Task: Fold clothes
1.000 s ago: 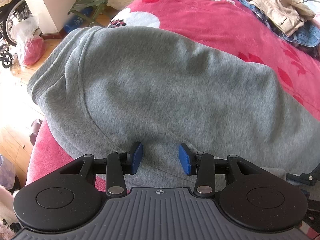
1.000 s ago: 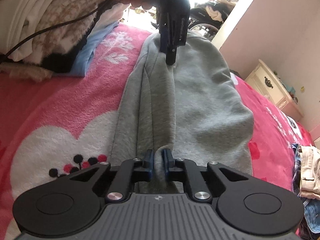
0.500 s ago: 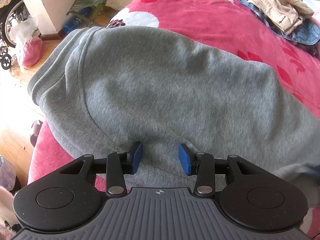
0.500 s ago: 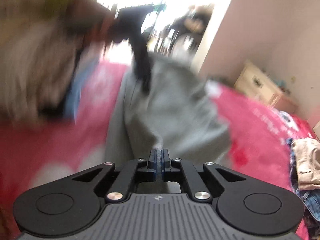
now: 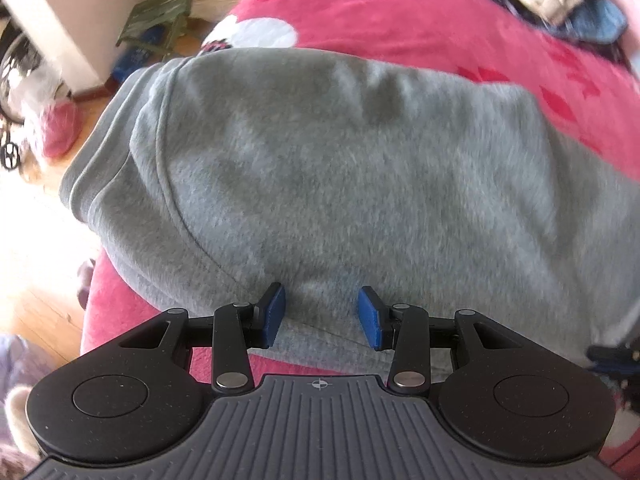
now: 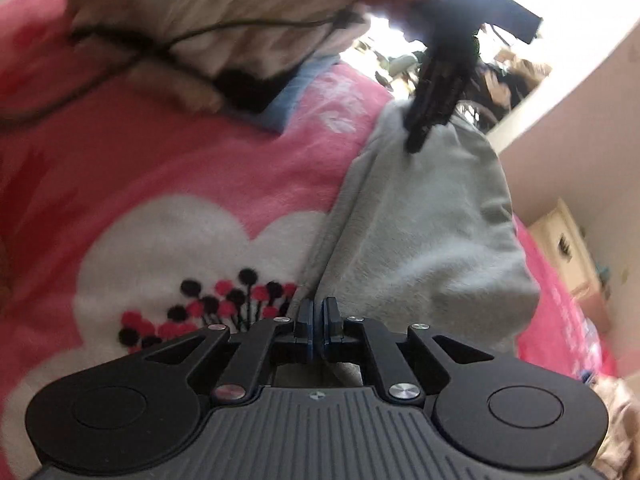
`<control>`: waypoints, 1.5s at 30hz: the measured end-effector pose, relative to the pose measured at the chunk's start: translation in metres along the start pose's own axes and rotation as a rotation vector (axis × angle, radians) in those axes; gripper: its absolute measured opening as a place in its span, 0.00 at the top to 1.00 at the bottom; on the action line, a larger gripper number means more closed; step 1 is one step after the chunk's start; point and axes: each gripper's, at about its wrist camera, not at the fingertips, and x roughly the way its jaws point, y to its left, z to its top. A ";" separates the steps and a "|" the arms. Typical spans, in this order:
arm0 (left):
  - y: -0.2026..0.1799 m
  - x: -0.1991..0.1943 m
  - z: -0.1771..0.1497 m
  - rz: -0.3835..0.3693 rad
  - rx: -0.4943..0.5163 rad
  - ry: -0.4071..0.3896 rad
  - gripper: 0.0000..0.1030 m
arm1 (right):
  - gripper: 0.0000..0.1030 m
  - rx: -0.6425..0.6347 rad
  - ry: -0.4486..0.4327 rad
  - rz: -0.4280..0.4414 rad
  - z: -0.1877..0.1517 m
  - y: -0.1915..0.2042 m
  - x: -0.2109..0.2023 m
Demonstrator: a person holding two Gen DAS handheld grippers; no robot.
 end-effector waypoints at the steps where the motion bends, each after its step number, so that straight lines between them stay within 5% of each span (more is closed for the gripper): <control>1: -0.002 0.000 0.000 0.007 0.013 0.000 0.60 | 0.91 -0.002 0.005 -0.003 0.001 0.000 -0.001; 6: -0.011 0.002 -0.003 0.039 0.078 0.000 0.60 | 0.86 0.264 -0.020 0.082 0.002 -0.042 -0.025; 13: -0.023 0.004 -0.006 0.085 0.169 0.000 0.59 | 0.86 0.760 -0.201 0.131 0.003 -0.112 -0.033; 16: -0.021 0.003 -0.007 0.083 0.171 -0.003 0.58 | 0.85 0.812 -0.129 0.086 0.008 -0.109 0.000; 19: -0.008 0.000 -0.003 0.036 0.091 0.002 0.58 | 0.87 0.846 -0.026 0.167 0.004 -0.092 0.034; 22: 0.034 -0.018 0.014 -0.009 -0.137 -0.045 0.58 | 0.88 0.817 -0.011 0.155 0.007 -0.075 0.038; 26: 0.111 -0.046 0.030 0.058 -0.487 -0.197 0.58 | 0.88 0.945 -0.007 0.219 -0.004 -0.089 0.042; 30: 0.153 -0.042 0.032 0.047 -0.678 -0.223 0.58 | 0.88 0.938 -0.008 0.215 -0.004 -0.088 0.044; 35: 0.134 -0.011 0.031 -0.003 -0.631 -0.165 0.58 | 0.88 0.951 -0.011 0.213 -0.004 -0.088 0.043; 40: 0.124 0.015 0.025 0.117 -0.553 -0.073 0.64 | 0.88 0.952 -0.007 0.192 -0.002 -0.085 0.042; 45: 0.112 0.007 0.026 0.174 -0.480 -0.073 0.64 | 0.83 0.973 -0.003 0.101 0.001 -0.074 0.034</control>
